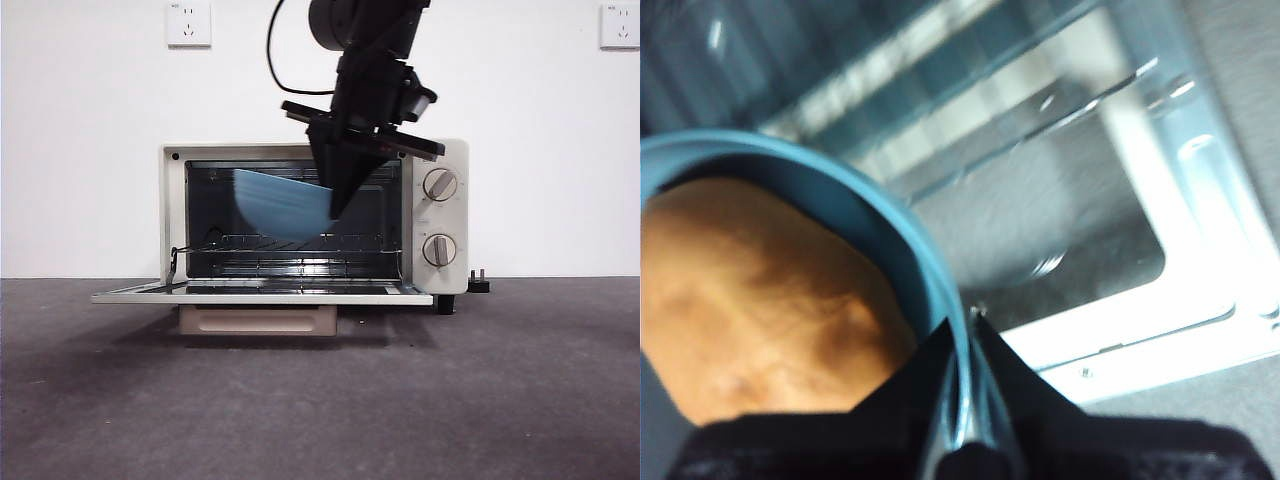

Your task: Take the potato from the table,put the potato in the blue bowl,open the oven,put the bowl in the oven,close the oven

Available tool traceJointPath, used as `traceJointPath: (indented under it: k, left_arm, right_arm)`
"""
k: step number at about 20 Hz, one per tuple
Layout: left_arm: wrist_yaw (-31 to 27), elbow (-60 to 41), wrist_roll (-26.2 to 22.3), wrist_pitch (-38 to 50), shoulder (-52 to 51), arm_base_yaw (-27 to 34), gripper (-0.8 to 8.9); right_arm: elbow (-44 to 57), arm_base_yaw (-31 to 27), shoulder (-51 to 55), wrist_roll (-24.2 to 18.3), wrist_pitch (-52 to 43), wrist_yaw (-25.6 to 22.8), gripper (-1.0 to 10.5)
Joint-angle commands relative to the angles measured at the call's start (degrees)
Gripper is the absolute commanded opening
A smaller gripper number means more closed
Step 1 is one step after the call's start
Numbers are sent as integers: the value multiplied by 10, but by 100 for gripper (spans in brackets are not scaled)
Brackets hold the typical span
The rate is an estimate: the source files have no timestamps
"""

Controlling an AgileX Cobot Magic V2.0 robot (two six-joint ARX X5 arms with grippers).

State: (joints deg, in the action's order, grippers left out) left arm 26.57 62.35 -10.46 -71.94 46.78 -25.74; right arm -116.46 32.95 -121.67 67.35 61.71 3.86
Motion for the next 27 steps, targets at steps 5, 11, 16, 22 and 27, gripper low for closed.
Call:
traceJointPath:
  k: [5, 11, 16, 22, 27]
  left_arm:
    - [4, -4, 0, 0, 3, -2, -6]
    - [4, -4, 0, -1, 5, -2, -6]
    - [4, -4, 0, -1, 5, -2, -6]
    - [4, -4, 3, -8, 5, -2, -6]
    - [4, -4, 8, -14, 5, -2, -6]
  right_arm:
    - [-4, -19, -7, 84, -12, -31, -12]
    - [-4, -23, -7, 106, -12, -73, -11]
    - [-4, -23, -8, 107, -9, -99, 1]
    - [-4, -23, -17, 107, -20, -105, 11]
    - [-4, -23, -17, 105, -41, -108, 135]
